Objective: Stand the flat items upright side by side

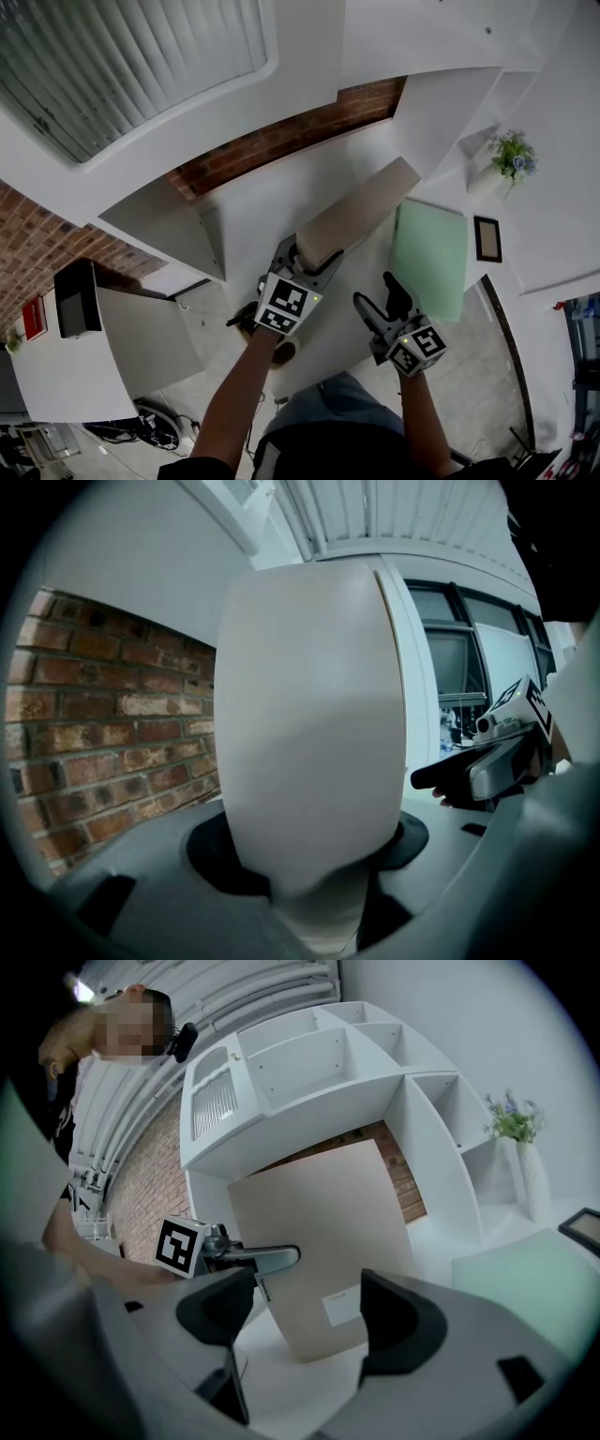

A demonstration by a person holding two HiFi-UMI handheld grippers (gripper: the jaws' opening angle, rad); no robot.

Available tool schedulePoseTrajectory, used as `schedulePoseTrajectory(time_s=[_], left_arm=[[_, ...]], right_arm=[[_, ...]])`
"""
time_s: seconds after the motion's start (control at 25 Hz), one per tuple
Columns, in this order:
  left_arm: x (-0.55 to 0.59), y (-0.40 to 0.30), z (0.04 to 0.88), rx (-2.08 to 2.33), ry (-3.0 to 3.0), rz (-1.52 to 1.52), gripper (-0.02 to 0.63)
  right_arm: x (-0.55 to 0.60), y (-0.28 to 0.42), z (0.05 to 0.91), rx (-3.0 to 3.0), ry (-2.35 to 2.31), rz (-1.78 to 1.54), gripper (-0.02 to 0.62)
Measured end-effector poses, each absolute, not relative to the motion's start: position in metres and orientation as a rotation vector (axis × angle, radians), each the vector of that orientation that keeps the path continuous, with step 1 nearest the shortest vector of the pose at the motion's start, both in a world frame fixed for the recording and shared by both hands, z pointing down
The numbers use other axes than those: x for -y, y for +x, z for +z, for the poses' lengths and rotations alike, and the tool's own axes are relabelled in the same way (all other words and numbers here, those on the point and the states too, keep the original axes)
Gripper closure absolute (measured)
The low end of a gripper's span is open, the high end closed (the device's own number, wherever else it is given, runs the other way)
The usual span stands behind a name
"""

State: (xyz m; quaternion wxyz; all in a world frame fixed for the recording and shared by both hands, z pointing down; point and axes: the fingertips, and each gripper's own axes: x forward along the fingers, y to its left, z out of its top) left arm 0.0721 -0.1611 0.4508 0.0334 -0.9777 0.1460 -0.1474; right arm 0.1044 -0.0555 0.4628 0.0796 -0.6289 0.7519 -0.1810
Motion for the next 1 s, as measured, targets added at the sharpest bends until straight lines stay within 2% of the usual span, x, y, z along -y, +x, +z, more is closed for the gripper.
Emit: schedulePoseTrajectory(time_s=[0.28, 0.56, 1.0], left_arm=[[0.165, 0.053, 0.429, -0.625, -2.995, -0.407, 0.350], [0.180, 0.019, 0.404, -0.996, -2.965, -0.348, 0.350], [0.211, -0.036, 0.415, -1.555, -2.792, -0.373, 0.348]], right_arm=[[0.062, 0.105, 0.458, -2.277, -1.841, -0.531, 0.261], [0.081, 0.111, 0.447, -2.293, -1.811, -0.522, 0.261], [0.137, 0.093, 0.437, -2.420, -1.676, -0.509, 0.261]])
